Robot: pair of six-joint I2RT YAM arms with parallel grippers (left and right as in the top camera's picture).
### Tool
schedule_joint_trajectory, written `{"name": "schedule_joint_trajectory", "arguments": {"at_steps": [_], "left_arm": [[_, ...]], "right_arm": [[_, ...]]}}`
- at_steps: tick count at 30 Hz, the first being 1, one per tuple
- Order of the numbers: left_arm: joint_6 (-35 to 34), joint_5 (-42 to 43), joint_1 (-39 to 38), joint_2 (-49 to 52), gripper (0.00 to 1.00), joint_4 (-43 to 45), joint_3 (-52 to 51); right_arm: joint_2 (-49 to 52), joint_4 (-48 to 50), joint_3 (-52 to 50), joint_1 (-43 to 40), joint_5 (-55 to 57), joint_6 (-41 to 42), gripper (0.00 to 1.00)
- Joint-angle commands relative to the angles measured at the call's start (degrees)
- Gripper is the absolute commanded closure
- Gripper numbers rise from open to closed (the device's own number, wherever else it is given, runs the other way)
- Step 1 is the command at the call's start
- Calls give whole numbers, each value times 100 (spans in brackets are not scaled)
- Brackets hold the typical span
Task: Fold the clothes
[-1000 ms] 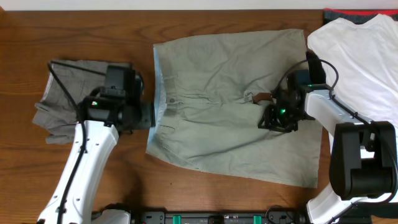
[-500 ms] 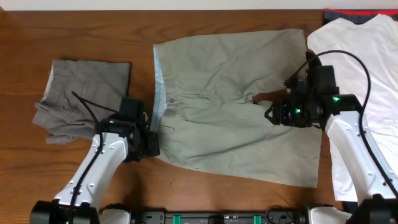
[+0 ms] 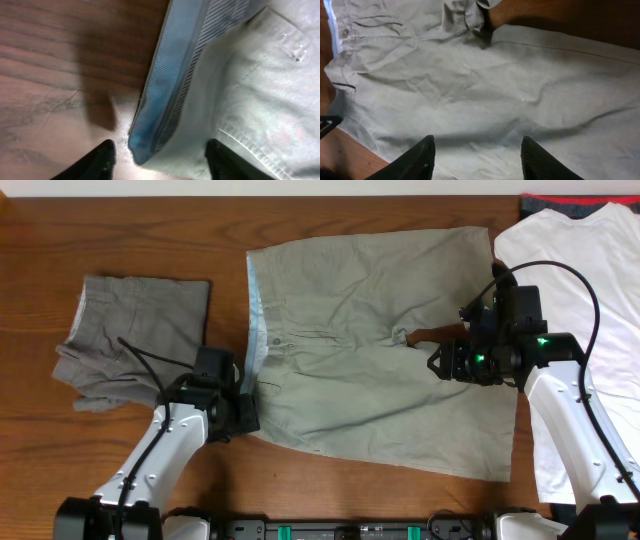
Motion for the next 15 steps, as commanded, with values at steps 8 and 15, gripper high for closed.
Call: {"name": "schedule_joint_trajectory", "arguments": {"at_steps": [8, 15], "left_arm": [[-1051, -7, 4, 505, 72, -94, -177], [-1137, -13, 4, 503, 89, -175, -173]], "right_arm": [[-42, -179, 17, -70, 219, 85, 47], [-39, -579, 15, -758, 468, 612, 48]]}}
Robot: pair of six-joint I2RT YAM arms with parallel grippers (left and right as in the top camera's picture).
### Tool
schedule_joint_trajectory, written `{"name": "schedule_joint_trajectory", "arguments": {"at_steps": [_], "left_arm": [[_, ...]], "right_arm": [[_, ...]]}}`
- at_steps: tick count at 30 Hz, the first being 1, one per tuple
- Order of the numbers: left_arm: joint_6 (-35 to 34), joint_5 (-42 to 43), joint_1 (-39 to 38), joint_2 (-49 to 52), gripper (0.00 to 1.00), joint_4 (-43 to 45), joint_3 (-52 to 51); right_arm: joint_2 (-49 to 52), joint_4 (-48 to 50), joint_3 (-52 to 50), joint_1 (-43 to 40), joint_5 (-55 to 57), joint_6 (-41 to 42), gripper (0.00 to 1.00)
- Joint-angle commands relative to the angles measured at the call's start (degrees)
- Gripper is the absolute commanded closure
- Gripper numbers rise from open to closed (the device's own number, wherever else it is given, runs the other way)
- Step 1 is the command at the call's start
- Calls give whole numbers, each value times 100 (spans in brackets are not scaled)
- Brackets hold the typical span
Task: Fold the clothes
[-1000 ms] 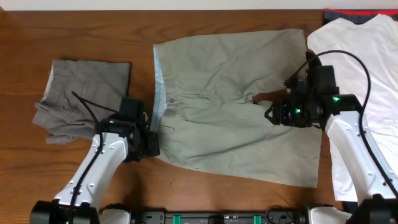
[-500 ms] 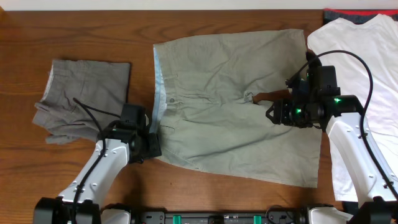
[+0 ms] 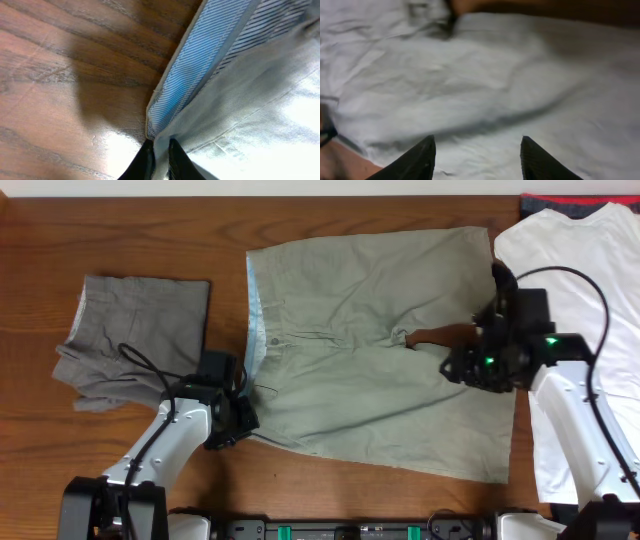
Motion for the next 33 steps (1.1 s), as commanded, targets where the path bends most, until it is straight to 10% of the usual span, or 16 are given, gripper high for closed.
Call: {"name": "schedule_joint_trajectory", "arguments": {"at_steps": [1, 14, 33], "left_arm": [[-116, -85, 2, 133, 89, -114, -105], [-96, -238, 2, 133, 88, -107, -105], [-52, -251, 2, 133, 86, -90, -105]], "right_arm": [[-39, -251, 15, -511, 173, 308, 47], [-44, -1552, -525, -2726, 444, 223, 39], [-52, 579, -2903, -3141, 411, 868, 37]]}}
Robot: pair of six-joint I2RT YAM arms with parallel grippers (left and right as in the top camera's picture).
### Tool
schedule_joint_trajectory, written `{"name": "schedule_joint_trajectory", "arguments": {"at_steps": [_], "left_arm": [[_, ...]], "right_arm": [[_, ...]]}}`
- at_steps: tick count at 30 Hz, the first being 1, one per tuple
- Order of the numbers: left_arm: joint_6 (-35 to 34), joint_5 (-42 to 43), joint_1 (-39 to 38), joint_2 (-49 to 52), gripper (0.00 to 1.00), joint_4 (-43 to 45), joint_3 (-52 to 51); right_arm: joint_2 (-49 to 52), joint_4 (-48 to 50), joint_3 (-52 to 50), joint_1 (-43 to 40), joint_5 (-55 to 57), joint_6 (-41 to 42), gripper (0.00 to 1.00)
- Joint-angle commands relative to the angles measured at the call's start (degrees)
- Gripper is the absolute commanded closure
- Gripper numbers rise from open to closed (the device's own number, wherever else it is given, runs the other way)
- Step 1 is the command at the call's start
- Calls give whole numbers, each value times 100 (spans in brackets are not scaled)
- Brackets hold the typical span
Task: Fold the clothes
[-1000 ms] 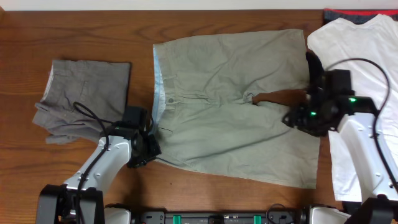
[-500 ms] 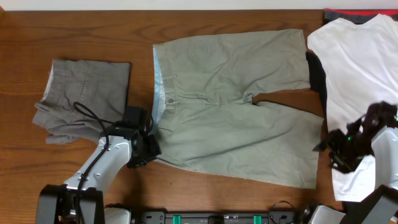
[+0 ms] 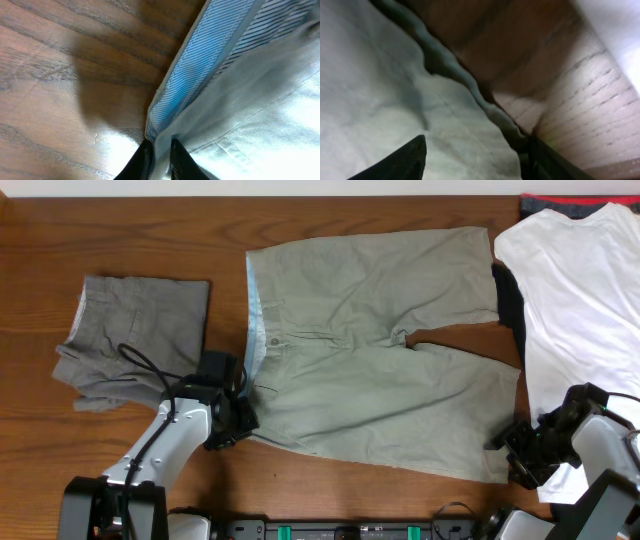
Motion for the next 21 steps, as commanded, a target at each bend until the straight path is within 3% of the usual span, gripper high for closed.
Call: {"name": "schedule_joint_trajectory", "arguments": {"at_steps": [1, 5, 6, 8, 10, 14, 21], "left_arm": [[-48, -219, 2, 133, 86, -83, -105], [-52, -216, 2, 133, 86, -83, -105], [-50, -216, 2, 133, 86, -83, -105], [-52, -216, 2, 133, 86, -83, -103], [-50, -216, 2, 133, 85, -83, -105], [-52, -214, 2, 133, 85, -85, -103], [-50, -214, 2, 133, 85, -85, -105]], "right_arm": [[57, 450, -413, -85, -9, 179, 39], [46, 444, -439, -85, -2, 151, 48], [46, 444, -439, -85, -2, 151, 58], [46, 422, -435, -85, -15, 127, 66], [46, 376, -431, -85, -66, 44, 64], [46, 317, -407, -85, -63, -101, 48], [44, 44, -323, -85, -22, -254, 44]]}}
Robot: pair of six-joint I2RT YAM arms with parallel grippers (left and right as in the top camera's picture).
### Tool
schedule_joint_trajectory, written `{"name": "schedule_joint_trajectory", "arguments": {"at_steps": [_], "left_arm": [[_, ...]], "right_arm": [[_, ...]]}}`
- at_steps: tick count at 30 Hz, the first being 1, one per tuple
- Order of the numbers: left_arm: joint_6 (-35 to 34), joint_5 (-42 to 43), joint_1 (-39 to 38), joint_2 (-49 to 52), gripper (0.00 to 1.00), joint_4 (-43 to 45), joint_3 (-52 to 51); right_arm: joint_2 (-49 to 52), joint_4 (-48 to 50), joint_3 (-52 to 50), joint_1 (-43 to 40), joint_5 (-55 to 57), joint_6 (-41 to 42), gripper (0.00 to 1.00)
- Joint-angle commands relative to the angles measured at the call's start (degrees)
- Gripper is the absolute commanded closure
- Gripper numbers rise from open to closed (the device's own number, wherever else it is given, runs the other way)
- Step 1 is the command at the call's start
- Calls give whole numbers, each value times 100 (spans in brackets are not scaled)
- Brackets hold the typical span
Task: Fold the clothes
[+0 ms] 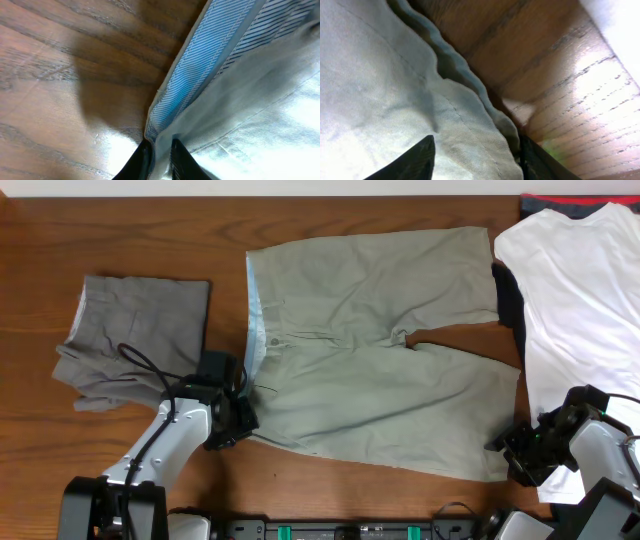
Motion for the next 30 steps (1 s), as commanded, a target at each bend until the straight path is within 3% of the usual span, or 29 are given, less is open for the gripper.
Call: {"name": "schedule_joint_trajectory", "arguments": {"at_steps": [1, 10, 15, 22, 30], "left_arm": [[-50, -197, 2, 131, 85, -79, -105], [-50, -181, 2, 131, 84, -74, -103], [-42, -205, 2, 131, 83, -74, -103], [-26, -205, 2, 131, 83, -55, -103], [15, -205, 2, 131, 83, -52, -103]], "right_arm": [[186, -31, -229, -85, 98, -188, 44], [118, -243, 195, -85, -535, -116, 44], [-411, -719, 542, -85, -546, -7, 44], [-1287, -1019, 573, -85, -391, 131, 35], [-1338, -1213, 476, -81, -138, 527, 30]]}}
